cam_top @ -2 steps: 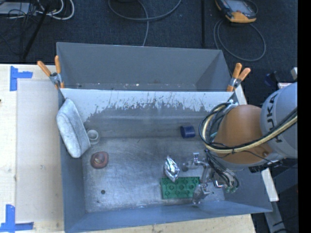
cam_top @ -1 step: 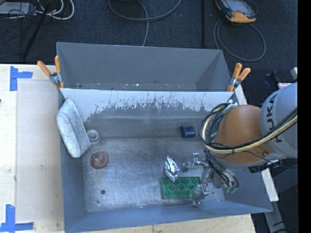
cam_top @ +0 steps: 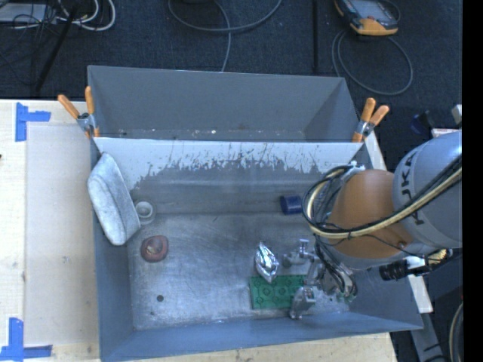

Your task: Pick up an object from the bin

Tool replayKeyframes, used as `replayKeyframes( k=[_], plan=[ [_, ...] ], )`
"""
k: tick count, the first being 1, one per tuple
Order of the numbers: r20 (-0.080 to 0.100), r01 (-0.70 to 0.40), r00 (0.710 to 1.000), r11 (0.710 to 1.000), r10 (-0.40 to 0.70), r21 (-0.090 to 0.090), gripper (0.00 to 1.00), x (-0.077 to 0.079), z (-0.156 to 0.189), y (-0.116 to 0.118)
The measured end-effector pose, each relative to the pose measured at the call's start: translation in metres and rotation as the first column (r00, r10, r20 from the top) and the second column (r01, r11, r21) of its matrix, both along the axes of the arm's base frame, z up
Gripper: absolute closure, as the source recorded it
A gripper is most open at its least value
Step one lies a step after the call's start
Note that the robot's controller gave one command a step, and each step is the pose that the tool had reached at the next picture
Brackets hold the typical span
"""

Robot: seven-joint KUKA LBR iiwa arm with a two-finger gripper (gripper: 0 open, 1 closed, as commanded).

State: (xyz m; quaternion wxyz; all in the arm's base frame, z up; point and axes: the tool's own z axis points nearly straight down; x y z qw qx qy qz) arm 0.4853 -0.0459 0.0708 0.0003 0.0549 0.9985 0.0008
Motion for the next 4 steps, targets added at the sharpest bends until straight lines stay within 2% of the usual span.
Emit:
replayKeyframes(
  k=[1, 2, 3, 4],
  plan=[
    [-0.001, -0.003, 1.000, 1.000, 0.003, -0.001, 0.00, 0.000, 0.000, 0.000],
    [0.000, -0.005, 1.000, 1.000, 0.005, -0.001, 1.00, 0.001, 0.002, 0.001],
    [0.004, -0.009, 1.000, 1.000, 0.009, -0.001, 1.00, 0.002, 0.063, 0.000],
    [0.001, -0.013, 1.000, 1.000, 0.013, -0.001, 1.00, 0.003, 0.092, 0.000]
  ],
)
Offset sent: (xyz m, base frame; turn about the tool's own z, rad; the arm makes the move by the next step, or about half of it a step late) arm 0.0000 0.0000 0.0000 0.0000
